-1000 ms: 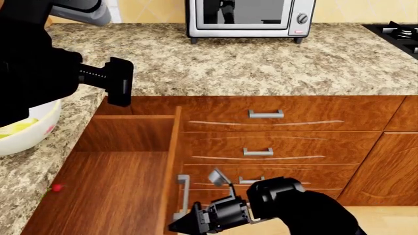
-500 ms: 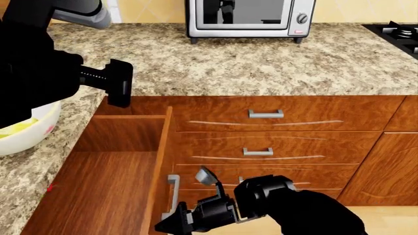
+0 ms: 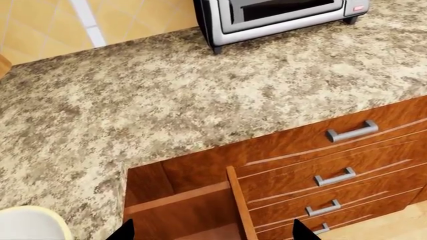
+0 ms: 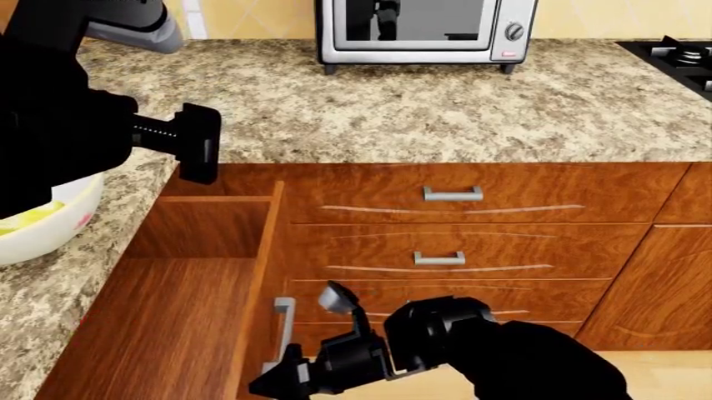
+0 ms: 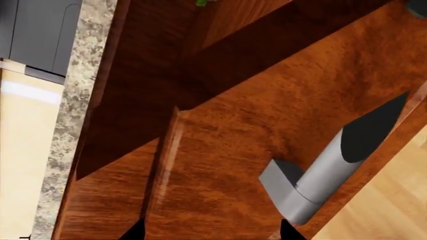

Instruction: Place the bar in the bowl and close the drawer.

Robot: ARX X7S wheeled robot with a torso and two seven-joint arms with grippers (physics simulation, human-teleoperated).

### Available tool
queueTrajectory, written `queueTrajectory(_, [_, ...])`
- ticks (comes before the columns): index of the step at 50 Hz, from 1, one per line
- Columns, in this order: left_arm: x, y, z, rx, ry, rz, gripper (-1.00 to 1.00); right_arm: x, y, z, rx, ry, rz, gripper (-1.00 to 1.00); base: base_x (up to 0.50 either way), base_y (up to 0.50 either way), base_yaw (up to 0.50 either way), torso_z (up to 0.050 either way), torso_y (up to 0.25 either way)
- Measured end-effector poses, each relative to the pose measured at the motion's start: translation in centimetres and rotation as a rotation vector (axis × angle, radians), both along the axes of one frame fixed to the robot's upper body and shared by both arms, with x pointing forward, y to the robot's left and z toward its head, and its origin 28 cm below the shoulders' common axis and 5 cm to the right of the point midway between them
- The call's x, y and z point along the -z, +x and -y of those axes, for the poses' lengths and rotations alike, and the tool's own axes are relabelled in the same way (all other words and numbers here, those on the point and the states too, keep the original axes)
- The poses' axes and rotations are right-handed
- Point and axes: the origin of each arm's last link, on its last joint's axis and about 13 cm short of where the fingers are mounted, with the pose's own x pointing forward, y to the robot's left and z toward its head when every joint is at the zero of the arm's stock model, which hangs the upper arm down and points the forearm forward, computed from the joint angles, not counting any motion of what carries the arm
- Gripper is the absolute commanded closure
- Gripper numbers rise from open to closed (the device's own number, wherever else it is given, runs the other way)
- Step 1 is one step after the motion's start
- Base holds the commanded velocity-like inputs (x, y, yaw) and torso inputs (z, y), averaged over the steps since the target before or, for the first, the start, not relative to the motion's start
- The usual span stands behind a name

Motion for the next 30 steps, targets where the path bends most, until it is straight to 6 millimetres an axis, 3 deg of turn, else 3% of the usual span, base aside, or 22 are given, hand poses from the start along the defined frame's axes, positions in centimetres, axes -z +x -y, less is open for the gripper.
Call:
queueTrajectory(21, [0.3, 0.2, -0.3, -0.009, -0.003, -0.007, -1.00, -0.4, -0.1, -0.8, -0.028, 0.004, 0.019, -1.00, 0.00, 0.00, 0.00, 0.000, 0.000])
queueTrajectory(30, [0.3, 0.1, -0.2, -0.011, -0.004, -0.007, -1.00, -1.2, 0.7, -0.5, -0.004, 0.055, 0.024, -1.00, 0.00, 0.00, 0.00, 0.000, 0.000])
